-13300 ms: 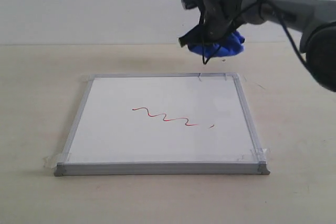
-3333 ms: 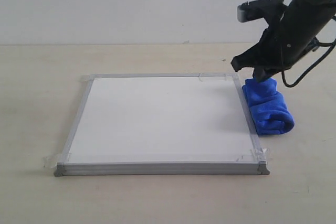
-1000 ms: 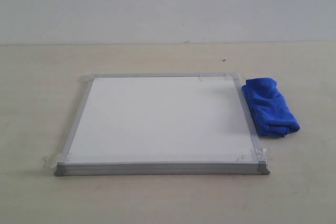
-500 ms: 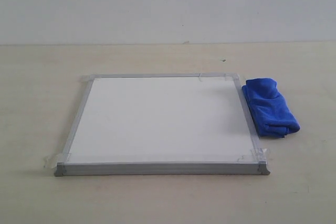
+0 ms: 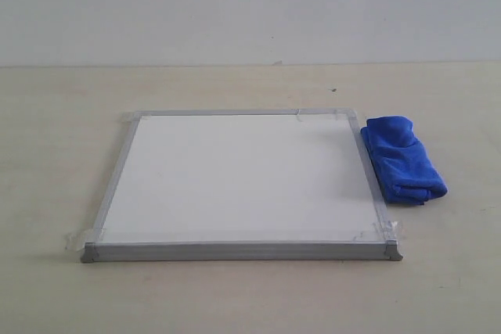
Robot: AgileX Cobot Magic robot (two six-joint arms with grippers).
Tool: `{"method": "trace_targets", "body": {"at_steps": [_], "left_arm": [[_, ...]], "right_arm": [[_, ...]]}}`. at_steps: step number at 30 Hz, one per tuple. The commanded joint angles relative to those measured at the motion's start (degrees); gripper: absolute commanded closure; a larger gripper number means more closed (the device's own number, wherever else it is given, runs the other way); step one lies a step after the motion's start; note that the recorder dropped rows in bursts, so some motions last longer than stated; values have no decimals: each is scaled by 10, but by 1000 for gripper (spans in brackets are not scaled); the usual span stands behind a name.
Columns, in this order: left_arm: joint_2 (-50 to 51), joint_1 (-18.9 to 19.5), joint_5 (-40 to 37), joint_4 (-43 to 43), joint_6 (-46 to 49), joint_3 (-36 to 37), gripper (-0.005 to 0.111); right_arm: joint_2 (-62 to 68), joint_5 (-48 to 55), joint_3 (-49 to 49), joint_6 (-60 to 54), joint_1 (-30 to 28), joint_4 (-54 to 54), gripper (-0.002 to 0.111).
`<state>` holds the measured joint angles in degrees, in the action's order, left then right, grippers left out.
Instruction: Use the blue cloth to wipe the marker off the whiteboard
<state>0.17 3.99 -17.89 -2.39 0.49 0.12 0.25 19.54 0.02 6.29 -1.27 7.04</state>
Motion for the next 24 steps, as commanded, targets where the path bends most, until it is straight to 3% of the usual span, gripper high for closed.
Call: {"method": "trace_targets", "body": {"at_steps": [1,24], "left_arm": [[-2,1,6,1,-1,-1,102],[-2,1,6,1,-1,-1,102]], "right_arm": [[-2,-2,0,-99,-4,-70,109],[-2,-2,0,-87,-4,-83,109]]}}
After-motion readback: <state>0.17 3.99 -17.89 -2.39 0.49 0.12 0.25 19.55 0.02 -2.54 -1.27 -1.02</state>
